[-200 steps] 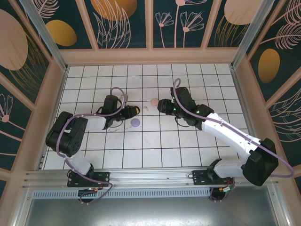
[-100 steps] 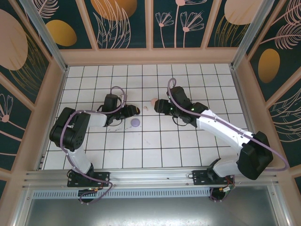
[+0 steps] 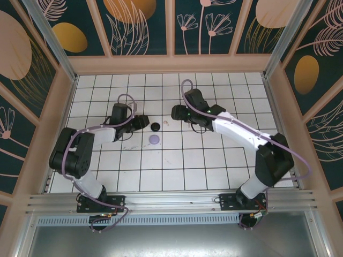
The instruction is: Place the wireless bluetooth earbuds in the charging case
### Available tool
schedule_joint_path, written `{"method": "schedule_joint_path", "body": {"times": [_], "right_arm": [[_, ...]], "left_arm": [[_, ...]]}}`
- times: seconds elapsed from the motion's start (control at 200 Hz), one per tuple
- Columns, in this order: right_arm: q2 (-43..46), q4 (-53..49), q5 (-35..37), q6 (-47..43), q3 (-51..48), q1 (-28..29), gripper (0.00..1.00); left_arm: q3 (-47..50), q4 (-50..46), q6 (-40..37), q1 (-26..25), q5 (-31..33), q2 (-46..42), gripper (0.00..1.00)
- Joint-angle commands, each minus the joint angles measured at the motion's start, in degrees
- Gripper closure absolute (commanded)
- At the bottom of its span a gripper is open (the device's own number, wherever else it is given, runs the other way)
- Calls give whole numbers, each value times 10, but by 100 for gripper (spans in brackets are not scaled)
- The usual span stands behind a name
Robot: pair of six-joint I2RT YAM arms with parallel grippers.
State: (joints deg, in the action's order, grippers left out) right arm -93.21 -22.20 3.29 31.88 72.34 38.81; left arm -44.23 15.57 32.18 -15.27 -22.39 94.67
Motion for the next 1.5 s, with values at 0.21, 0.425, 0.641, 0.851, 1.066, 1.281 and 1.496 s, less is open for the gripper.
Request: {"method": "schedule_joint_path", "body": {"times": [0.21,0.425,0.641,0.851,1.066,1.281,1.496], "right_arm": [[-196,-123,56,0,179,-21,25],[-270,-155,57,-33,266,-21,25],[-301,-168,51,-89,292,-22,25],[-347,-196,54,-117,337,-22,25],[-387,-214,63,-143,368,-22,27],[-399,-214,66,-155,367,-23,31],[-403,-203,58,-158,359,-27,38]], "left_arm": [[-18,-22,-36,3,77,-146,42],[-17,-14,-51,3,111,-212,1],[-19,-22,-73,2,145,-251,1],[-11,-20,-112,2,196,-271,1],[-14,-41,-105,2,247,-295,1],[-11,-40,-102,2,224,-305,1],[-8,-39,-93,3,199,-303,1]]}}
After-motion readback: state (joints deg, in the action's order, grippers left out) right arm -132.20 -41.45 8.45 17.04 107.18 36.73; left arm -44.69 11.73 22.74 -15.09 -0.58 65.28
